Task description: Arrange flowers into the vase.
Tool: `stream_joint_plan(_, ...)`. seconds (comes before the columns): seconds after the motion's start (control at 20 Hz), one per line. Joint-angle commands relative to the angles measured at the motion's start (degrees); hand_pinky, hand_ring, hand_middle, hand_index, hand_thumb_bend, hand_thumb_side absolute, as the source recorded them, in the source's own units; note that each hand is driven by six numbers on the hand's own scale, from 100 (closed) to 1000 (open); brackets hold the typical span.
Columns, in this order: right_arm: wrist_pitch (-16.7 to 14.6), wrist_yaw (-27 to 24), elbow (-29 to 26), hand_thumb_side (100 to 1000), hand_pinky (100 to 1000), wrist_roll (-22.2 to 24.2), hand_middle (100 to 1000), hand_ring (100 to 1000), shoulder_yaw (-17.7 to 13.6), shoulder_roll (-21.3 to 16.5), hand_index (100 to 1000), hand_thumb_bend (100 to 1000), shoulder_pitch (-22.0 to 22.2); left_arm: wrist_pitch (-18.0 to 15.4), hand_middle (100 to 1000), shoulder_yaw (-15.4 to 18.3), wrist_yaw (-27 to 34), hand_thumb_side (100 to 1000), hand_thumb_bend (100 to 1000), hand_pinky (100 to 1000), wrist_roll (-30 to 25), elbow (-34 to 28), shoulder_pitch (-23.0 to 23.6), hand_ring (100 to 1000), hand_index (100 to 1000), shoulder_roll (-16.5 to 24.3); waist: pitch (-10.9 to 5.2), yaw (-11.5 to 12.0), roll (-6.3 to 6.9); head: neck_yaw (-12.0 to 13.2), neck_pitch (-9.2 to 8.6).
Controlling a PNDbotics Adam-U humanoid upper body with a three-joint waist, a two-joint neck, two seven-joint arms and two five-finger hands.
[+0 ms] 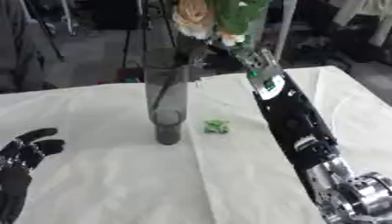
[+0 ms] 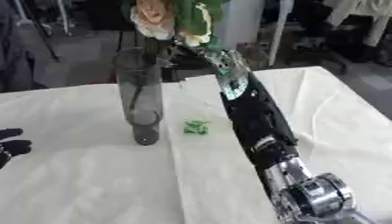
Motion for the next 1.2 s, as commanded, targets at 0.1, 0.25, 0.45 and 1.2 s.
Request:
stream_joint_plan(0.1, 0.36, -1.17, -1.8, 890, 1000, 0.13, 914, 954, -0.76, -2.49, 960, 558, -0.31, -0.14, 751, 0.64, -0.16, 983, 828, 764, 0.17, -0.61, -0.5, 723, 793, 1.34, -0.74, -0.2, 0.19, 0.32, -0.3)
stream_joint_plan(0.25, 0.37, -2.14, -2.31, 887, 1000, 0.19, 910, 953, -1.01, -3.62, 958, 558, 0.6, -0.18, 751, 0.73, -0.19, 983, 829, 764, 0.25, -0.62, -0.46, 723, 793, 1.41, -0.73, -0.25, 0.16, 0.55, -0.31)
stream_joint_plan(0.45, 0.37, -3.78, -3.24, 881, 1000, 0.12, 902, 952, -1.28, -5.62, 955, 557, 1.81, -0.19, 751, 0.81, -0.24, 983, 829, 764, 0.36, -0.61, -0.4, 723, 793, 1.46, -0.75, -0.36, 0.09, 0.8, -0.24)
stream_joint_plan(1.2, 1.56, -10.07, -7.24, 818, 994, -0.66, 851, 937, -3.06, -12.18, 939, 537, 7.55, -0.32, 750, 1.24, -0.48, 982, 829, 765, 0.76, -0.66, -0.26, 722, 792, 1.67, -0.53, -0.67, 0.03, 1.62, -0.33)
